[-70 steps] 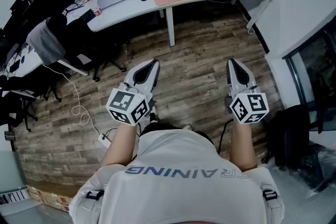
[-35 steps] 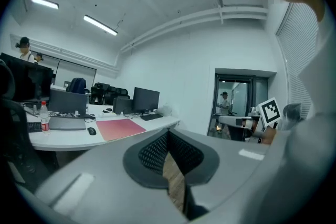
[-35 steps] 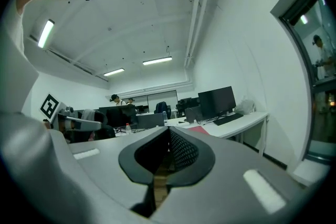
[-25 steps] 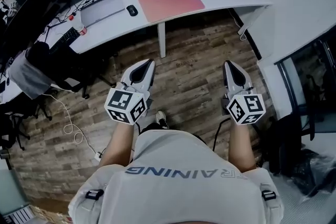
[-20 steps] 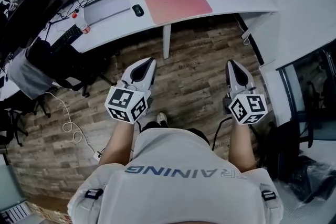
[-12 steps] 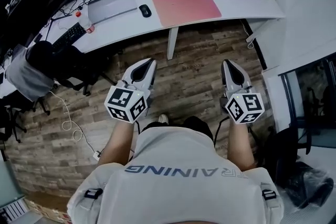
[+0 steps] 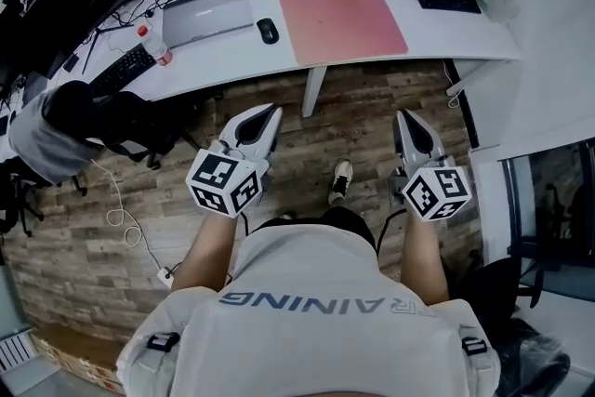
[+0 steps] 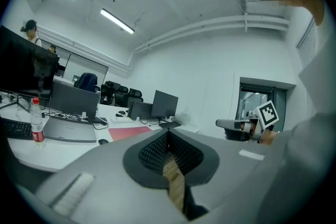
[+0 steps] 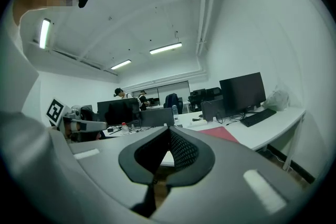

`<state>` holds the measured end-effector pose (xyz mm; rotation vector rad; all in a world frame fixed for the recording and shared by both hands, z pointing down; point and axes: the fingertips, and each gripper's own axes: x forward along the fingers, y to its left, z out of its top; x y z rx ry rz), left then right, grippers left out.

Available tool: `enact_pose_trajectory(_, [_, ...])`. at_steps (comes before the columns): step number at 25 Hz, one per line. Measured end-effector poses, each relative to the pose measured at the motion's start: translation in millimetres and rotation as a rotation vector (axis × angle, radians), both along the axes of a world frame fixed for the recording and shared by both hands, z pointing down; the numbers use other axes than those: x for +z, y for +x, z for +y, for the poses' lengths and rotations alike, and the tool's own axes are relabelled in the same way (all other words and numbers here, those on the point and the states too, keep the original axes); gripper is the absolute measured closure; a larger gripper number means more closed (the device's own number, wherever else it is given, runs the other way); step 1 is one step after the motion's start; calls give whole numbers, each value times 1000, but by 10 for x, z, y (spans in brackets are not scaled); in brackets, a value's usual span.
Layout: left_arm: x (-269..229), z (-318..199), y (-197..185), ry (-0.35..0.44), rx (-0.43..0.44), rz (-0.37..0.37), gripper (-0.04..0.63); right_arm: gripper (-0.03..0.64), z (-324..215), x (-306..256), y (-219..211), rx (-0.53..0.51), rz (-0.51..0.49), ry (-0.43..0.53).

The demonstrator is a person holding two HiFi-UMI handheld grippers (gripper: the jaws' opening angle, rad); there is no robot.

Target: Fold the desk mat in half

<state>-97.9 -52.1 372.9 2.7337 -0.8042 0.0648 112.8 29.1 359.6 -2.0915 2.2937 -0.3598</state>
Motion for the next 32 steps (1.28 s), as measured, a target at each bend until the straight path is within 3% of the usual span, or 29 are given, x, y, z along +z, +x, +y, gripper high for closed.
enact_pose_trajectory(10, [-152, -867, 560, 48, -137, -19, 595, 601, -1200, -87, 701, -128, 5, 54])
enact_pose_trajectory(20, [-44, -1508, 1315, 16, -264, -64, 595, 600, -2135, 75, 1715, -170, 44, -2])
enact_pose_trajectory(25, [178, -1677, 1237, -36, -329, -112, 595, 566, -2579, 381, 1611, -267, 16, -52])
enact_pose_trajectory(32, [428, -2000, 801, -99, -366, -85, 595, 578, -3004, 558, 1062, -332, 35, -101])
